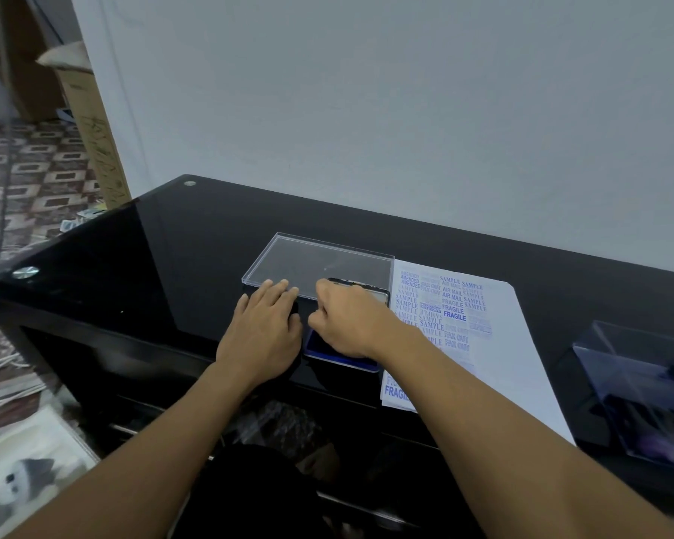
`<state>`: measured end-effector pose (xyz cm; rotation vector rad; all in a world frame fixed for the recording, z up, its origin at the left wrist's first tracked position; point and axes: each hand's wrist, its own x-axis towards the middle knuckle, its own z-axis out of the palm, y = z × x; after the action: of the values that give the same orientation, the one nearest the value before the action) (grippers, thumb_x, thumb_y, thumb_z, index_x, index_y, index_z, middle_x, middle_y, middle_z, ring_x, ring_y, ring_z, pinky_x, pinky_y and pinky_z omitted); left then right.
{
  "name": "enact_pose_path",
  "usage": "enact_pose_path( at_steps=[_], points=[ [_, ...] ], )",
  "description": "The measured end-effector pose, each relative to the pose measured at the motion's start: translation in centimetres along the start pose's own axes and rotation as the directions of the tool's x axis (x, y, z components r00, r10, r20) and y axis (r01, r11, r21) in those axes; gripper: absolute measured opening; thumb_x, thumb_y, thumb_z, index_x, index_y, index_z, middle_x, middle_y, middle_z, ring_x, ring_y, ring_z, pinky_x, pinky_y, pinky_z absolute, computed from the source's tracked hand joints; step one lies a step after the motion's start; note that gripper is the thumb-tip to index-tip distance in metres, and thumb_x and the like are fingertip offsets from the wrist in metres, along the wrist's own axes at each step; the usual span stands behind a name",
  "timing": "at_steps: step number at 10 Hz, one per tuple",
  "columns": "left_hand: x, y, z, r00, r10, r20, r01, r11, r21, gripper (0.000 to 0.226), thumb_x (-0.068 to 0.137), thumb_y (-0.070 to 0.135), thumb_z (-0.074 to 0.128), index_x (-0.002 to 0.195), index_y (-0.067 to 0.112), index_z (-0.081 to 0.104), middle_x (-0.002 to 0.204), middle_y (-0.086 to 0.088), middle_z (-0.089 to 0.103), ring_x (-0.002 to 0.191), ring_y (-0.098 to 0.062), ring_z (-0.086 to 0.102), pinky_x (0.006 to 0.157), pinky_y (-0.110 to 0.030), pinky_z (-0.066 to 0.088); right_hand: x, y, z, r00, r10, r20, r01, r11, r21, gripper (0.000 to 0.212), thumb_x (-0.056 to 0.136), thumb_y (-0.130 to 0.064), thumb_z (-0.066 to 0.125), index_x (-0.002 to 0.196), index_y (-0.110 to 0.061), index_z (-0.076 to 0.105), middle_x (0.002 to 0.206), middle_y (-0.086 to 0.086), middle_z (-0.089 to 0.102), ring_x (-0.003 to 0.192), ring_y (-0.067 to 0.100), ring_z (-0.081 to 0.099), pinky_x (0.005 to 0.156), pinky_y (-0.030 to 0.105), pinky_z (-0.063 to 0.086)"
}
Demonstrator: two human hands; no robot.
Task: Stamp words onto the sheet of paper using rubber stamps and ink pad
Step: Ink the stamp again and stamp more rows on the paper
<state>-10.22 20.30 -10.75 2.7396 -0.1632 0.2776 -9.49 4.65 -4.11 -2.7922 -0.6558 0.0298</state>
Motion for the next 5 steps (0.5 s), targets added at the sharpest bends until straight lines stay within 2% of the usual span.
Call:
enact_pose_path(
  at_steps=[2, 5],
  points=[
    [0.00, 0.06, 0.01, 1.000, -0.001, 0.008, 0.001, 1.000, 0.004, 0.052, 0.103, 0.032, 0.033, 0.154, 0.020, 0.027, 0.163, 0.002, 0.018, 0.152, -0.016, 0.006, 0.123, -0.045, 0.010, -0.12, 0.26, 0.43, 1.000, 0.013, -0.010, -0.013, 1.000, 0.000, 0.014, 0.094, -0.030, 0.046, 0.089, -0.019, 0.039, 0.087, 0.006, 0.054, 0.080, 0.030, 0.052, 0.066, 0.039, 0.041],
    [-0.08, 0.02, 0.10, 1.000, 0.001, -0.004, -0.001, 1.000, 0.001, 0.052, 0.104, 0.032, 0.033, 0.154, 0.021, 0.028, 0.163, 0.002, 0.019, 0.152, -0.016, 0.007, 0.122, -0.045, 0.010, 0.36, 0.01, -0.15, 0.999, 0.042, 0.032, -0.042, 0.999, 0.018, 0.014, 0.096, -0.027, 0.045, 0.089, -0.016, 0.040, 0.073, 0.001, 0.045, 0.066, 0.021, 0.046, 0.060, 0.036, 0.035]
  ],
)
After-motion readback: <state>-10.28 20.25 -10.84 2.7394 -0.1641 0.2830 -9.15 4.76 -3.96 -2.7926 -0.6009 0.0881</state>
